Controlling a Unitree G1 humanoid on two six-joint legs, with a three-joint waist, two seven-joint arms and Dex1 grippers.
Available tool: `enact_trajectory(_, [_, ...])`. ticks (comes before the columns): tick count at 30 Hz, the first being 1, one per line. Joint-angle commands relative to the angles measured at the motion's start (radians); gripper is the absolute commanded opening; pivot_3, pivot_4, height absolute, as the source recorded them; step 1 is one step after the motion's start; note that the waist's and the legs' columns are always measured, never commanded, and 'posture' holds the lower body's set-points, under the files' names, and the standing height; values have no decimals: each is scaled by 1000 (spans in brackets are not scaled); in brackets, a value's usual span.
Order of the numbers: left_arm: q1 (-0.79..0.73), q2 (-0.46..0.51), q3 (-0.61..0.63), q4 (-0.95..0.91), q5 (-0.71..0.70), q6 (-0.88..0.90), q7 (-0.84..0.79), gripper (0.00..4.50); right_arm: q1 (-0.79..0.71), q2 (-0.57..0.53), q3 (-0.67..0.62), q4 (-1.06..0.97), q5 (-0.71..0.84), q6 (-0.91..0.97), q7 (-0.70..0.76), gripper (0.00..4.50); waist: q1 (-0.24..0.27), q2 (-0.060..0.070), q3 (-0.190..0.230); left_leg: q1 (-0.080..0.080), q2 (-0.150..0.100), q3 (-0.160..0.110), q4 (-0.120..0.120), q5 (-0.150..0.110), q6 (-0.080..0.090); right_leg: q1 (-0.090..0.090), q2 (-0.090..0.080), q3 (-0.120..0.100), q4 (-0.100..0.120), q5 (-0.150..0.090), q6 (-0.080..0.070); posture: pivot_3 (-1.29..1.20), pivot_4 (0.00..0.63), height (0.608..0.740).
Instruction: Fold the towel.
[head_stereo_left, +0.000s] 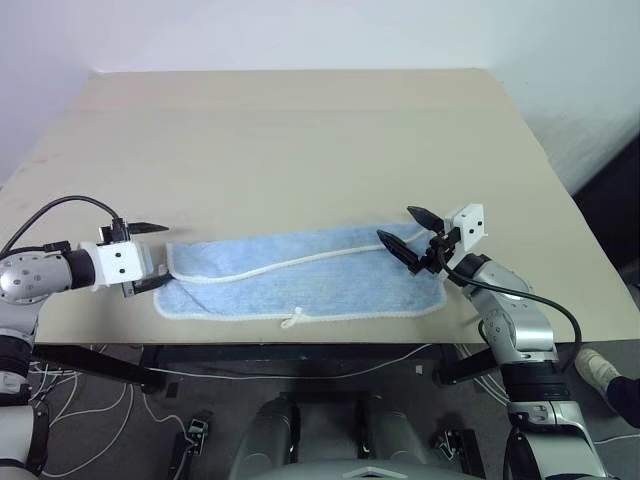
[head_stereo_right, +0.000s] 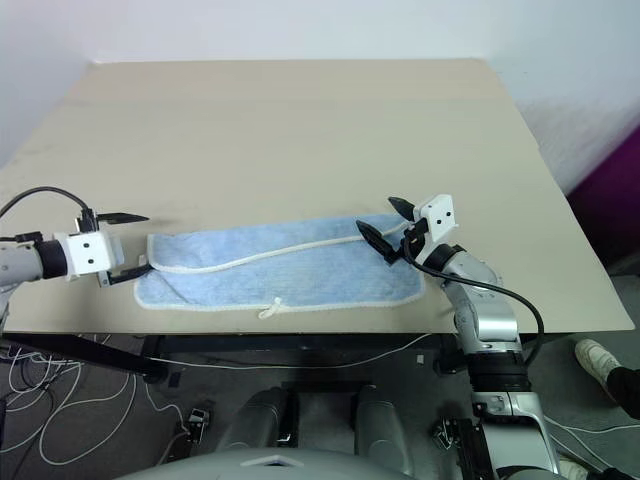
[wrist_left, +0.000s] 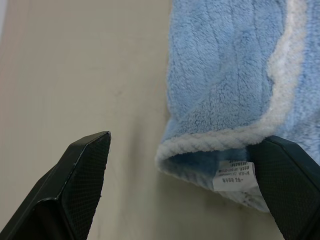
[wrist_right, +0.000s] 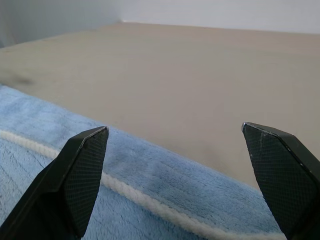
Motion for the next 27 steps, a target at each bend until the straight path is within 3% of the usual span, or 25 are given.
enact_trajectory(1, [16, -16, -9, -70, -37, -8, -9, 4100, -14, 2, -7, -39, 9, -8, -3, 4500, 0, 0, 0, 0, 0, 0, 0, 0, 0, 0, 0, 0, 0, 0, 0, 0, 150, 740])
enact_trajectory(6, [56, -24, -21, -118, -50, -3, -22, 2596, -11, 2, -9, -40, 8, -10, -6, 4500, -1, 0, 0, 0, 0, 0, 0, 0, 0, 0, 0, 0, 0, 0, 0, 0, 150, 740])
enact_trajectory(13, [63, -24, -22, -126, -84, 14, -52, 68, -12, -2, -16, -41, 12, -10, -9, 4500, 0, 0, 0, 0, 0, 0, 0, 0, 0, 0, 0, 0, 0, 0, 0, 0, 150, 740])
enact_trajectory(18, [80, -76, 47, -197, -208, 255, -14, 29, -28, -31, -21, -56, 1, -13, -6, 4500, 0, 0, 0, 0, 0, 0, 0, 0, 0, 0, 0, 0, 0, 0, 0, 0, 150, 740])
enact_trajectory(27, [174, -148, 163, -445, -399, 559, 16, 29, -112, -263, 100, 146, -361, -303, -18, 4500, -3, 0, 0, 0, 1, 0, 1, 0, 0, -1, 0, 0, 0, 0, 0, 0, 150, 740])
